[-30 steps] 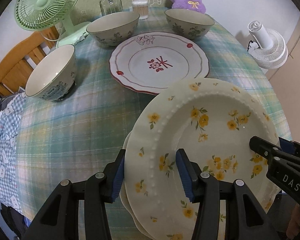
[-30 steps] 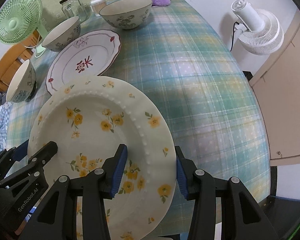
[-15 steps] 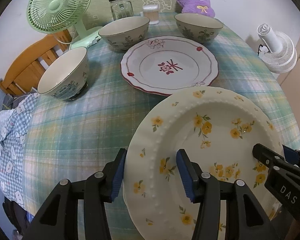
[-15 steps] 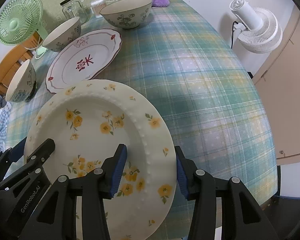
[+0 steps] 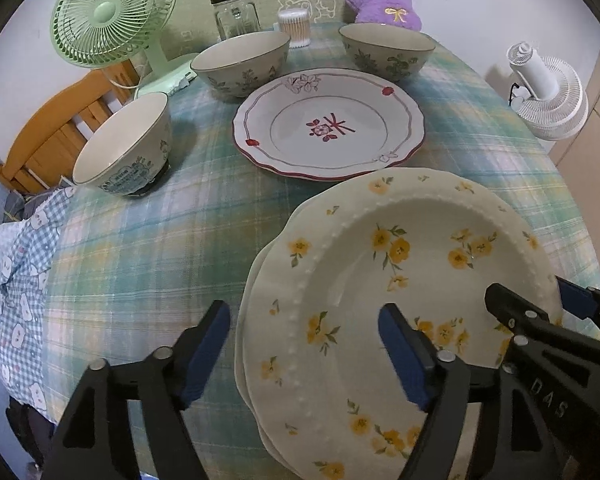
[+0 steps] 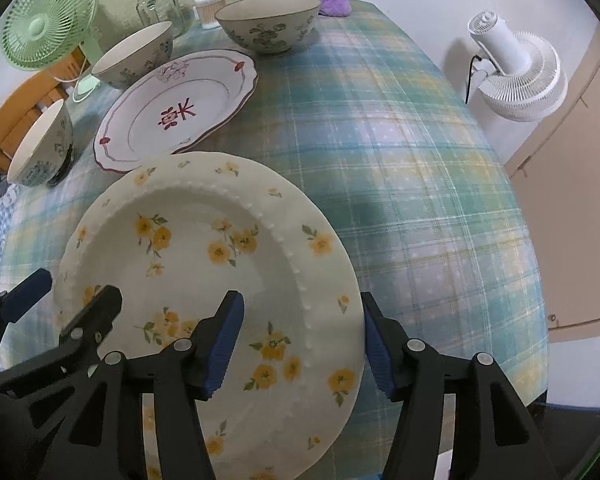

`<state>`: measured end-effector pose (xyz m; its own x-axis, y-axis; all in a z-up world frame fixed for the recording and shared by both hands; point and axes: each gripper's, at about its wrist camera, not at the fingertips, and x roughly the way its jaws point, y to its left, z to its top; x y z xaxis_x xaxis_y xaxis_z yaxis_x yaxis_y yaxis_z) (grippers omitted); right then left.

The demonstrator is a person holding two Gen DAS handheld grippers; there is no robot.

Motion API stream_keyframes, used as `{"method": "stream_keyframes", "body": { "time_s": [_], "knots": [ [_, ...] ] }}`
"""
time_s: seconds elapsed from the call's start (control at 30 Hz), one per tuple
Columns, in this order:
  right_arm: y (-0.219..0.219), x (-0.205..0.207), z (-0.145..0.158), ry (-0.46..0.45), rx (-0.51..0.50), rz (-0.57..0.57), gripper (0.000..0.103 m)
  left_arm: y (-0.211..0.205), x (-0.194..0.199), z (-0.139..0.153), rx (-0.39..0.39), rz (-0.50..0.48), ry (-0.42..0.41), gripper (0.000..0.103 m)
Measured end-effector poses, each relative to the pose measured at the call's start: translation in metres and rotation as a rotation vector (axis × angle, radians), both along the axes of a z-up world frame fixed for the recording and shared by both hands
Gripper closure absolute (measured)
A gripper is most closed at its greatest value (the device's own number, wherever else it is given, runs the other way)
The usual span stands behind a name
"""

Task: Organize plates and bowls
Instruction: 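Carry the two-plate stack with both grippers toward the red-rimmed white plate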

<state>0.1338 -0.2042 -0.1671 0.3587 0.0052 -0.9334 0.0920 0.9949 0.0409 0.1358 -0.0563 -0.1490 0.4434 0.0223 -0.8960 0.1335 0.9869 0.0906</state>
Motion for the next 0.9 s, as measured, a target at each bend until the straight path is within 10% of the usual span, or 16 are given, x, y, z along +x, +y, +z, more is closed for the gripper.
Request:
{"method": "stream_keyframes", "body": {
  "time_s": [0.33,0.9],
  "knots": [
    [0.014,-0.011,0.062,-0.125,-0.036,-0.039,0.028,0.031,0.002,0.042,-0.074,-0.034,-0.043,0.008],
    [0.036,0.036,0.110,-0.232,-0.032,-0.011,0.028,0.052,0.050,0.082,-0.137,0.038,-0.155,0.014]
  ]
}}
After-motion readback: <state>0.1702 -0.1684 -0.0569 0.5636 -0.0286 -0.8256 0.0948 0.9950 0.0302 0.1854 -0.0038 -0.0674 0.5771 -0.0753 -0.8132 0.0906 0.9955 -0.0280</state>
